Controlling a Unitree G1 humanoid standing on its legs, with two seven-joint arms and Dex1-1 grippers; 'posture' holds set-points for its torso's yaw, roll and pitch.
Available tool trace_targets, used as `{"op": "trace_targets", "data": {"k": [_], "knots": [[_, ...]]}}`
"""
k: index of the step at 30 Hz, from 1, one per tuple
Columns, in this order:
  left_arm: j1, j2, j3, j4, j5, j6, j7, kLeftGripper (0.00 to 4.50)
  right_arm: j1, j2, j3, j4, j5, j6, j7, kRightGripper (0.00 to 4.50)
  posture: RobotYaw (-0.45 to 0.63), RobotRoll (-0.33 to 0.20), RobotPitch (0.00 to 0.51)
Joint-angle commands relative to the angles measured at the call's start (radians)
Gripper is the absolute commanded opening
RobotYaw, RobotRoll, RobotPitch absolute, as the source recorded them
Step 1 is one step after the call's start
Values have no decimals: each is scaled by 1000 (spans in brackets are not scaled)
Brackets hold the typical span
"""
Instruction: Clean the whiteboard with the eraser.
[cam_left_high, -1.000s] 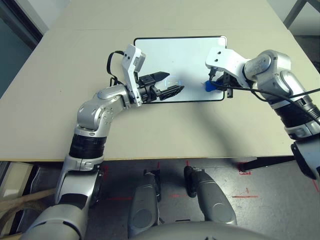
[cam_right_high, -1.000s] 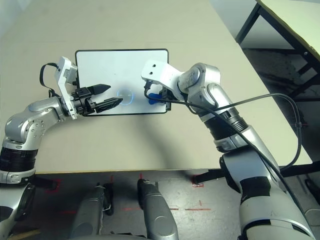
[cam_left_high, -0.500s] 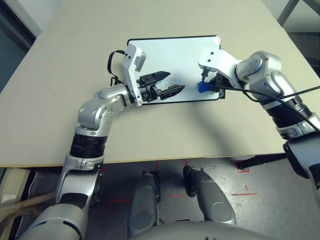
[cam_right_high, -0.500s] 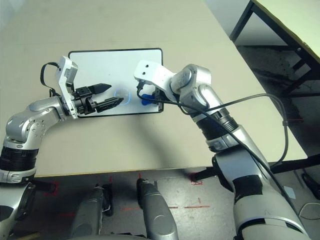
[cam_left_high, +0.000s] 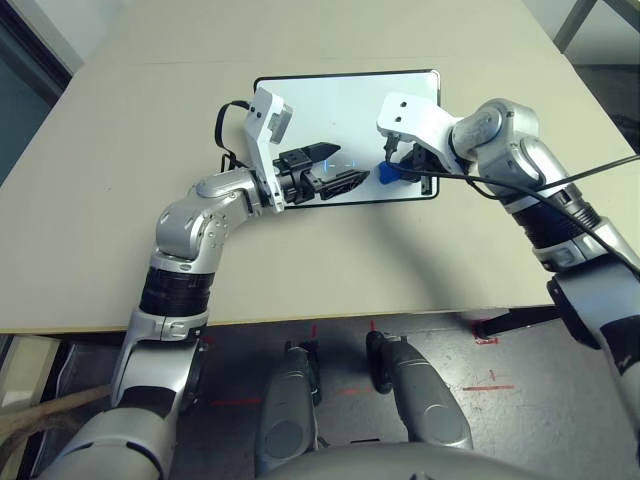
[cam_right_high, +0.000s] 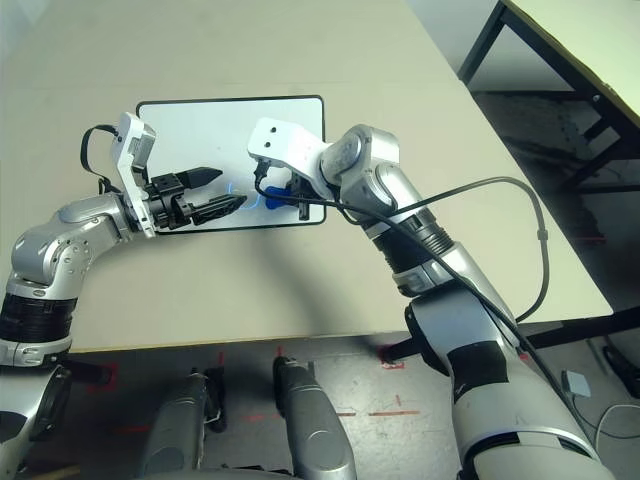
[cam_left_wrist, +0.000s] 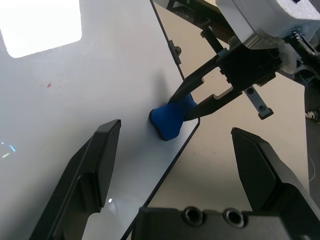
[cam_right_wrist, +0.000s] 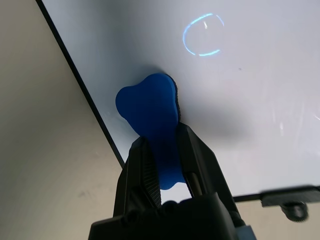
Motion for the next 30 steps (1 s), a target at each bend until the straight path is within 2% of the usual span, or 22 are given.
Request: {"op": "trace_targets", "data": {"k": [1,10,23,30], "knots": [[8,2,-3,-1,4,-2,-10,4500,43,-53,7,13,-27,11,-5,672,-141,0,250],[-3,-6,-11,11,8,-9,-15,4500,57,-115,4,19,-25,18,-7,672,-147,0,249],[11,-3,-2,-7,8,-10,-6,4500,9,-49,-16,19,2,58,-3,672,-121,0,255],[16,-6,39,-23,5,-46,25,4500,-79,-29,-83,-105,128,383,122,671,-112,0,258]]}}
